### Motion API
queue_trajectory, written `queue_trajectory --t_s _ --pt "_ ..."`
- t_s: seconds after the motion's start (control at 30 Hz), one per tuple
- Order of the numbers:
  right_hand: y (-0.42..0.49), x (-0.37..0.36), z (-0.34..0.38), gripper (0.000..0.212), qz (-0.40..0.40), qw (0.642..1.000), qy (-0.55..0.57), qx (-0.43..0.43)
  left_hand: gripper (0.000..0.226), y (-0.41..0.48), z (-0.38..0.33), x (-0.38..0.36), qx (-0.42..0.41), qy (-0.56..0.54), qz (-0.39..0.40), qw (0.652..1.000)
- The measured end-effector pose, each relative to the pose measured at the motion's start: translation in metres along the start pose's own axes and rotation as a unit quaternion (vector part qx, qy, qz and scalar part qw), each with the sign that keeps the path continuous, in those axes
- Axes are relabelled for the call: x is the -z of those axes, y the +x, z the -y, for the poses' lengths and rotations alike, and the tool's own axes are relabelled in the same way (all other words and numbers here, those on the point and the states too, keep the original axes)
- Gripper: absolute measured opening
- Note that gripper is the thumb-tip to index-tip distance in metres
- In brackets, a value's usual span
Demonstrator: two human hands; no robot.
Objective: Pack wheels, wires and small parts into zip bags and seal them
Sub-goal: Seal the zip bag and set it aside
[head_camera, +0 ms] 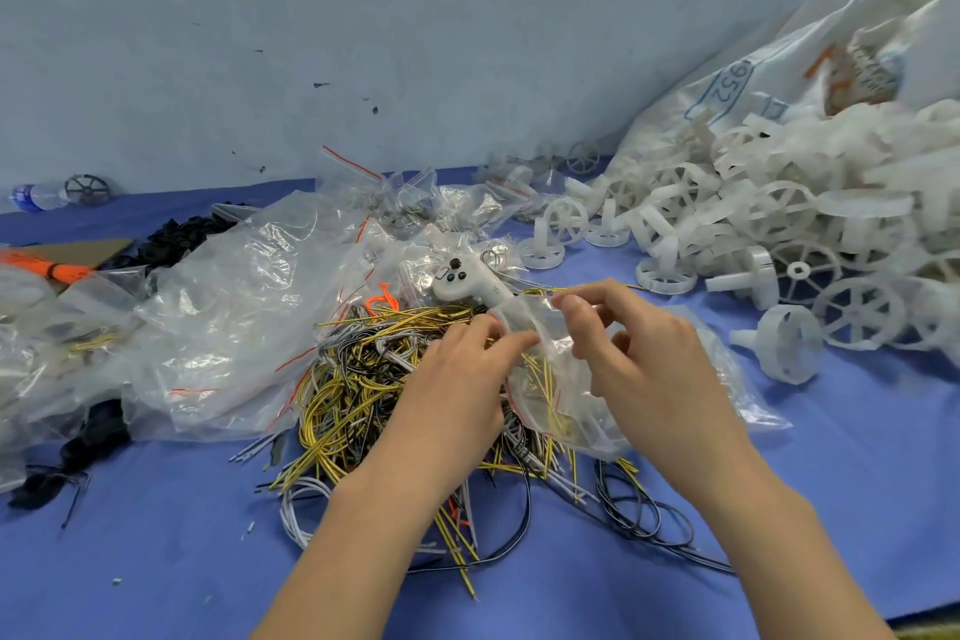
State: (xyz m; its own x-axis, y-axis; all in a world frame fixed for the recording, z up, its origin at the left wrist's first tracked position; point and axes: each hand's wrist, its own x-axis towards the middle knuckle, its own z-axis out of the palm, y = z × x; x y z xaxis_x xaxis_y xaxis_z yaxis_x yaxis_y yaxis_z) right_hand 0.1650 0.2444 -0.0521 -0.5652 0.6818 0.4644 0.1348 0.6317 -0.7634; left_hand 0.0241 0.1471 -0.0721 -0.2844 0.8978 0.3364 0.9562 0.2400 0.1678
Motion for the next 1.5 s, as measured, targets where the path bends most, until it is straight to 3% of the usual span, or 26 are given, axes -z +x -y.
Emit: queue_trajectory --t_s 0.1,0.2,0.33,0.4,0.47,0.6,0.7,0.83,0.93,1.07,1.13,1.27,1.5 --pt "-0.013 0.012 -0.011 0.020 0.002 1.000 -0.028 0.011 0.043 0.006 0.001 -0.005 -0.009 0.010 -0.058 0.998" --pt "-0.035 0.026 -0.027 0.041 0.095 0.987 -0.118 0.051 0.024 0.012 0.001 -0.008 0.003 -0.051 -0.119 0.992" --pt "-0.051 0.033 -0.039 0.060 0.171 0.961 -0.191 0.100 0.025 0.024 -0.001 -0.012 0.049 -0.141 -0.135 0.979" --pt "-0.049 0.031 -0.040 0.054 0.128 0.963 -0.207 0.112 0.023 0.032 -0.006 -0.009 0.055 -0.183 -0.135 0.972" --pt "-0.046 0.027 -0.039 0.029 0.034 0.968 -0.202 0.143 0.020 0.041 -0.013 -0.003 0.044 -0.207 -0.145 0.967" --pt "-0.036 0.033 -0.020 0.026 -0.141 0.986 -0.023 0.082 0.022 0.050 -0.021 0.028 0.042 -0.256 -0.217 0.941" --pt "-0.007 0.053 0.008 0.025 -0.269 0.956 0.079 0.084 0.010 0.048 -0.026 0.070 -0.019 -0.272 -0.298 0.915" --pt "0.030 0.069 0.034 0.023 -0.282 0.935 0.181 0.117 0.011 0.041 -0.033 0.108 -0.081 -0.352 -0.373 0.855" --pt "0.037 0.056 0.019 0.026 -0.214 0.954 0.208 0.025 0.028 0.042 -0.016 0.097 -0.048 -0.456 -0.295 0.839" --pt "0.035 0.026 -0.015 0.028 -0.128 0.959 0.217 -0.131 0.026 0.040 0.016 0.042 0.138 -0.494 -0.165 0.843" --pt "0.035 0.020 -0.019 0.024 -0.108 0.956 0.226 -0.149 0.019 0.034 0.028 0.024 0.191 -0.520 -0.148 0.819" --pt "0.036 0.016 -0.013 0.021 -0.100 0.951 0.256 -0.142 0.012 0.025 0.045 0.019 0.206 -0.591 -0.118 0.771" --pt "0.032 0.014 -0.009 0.016 -0.118 0.931 0.305 -0.161 0.018 0.018 0.048 0.019 0.245 -0.593 -0.113 0.758"
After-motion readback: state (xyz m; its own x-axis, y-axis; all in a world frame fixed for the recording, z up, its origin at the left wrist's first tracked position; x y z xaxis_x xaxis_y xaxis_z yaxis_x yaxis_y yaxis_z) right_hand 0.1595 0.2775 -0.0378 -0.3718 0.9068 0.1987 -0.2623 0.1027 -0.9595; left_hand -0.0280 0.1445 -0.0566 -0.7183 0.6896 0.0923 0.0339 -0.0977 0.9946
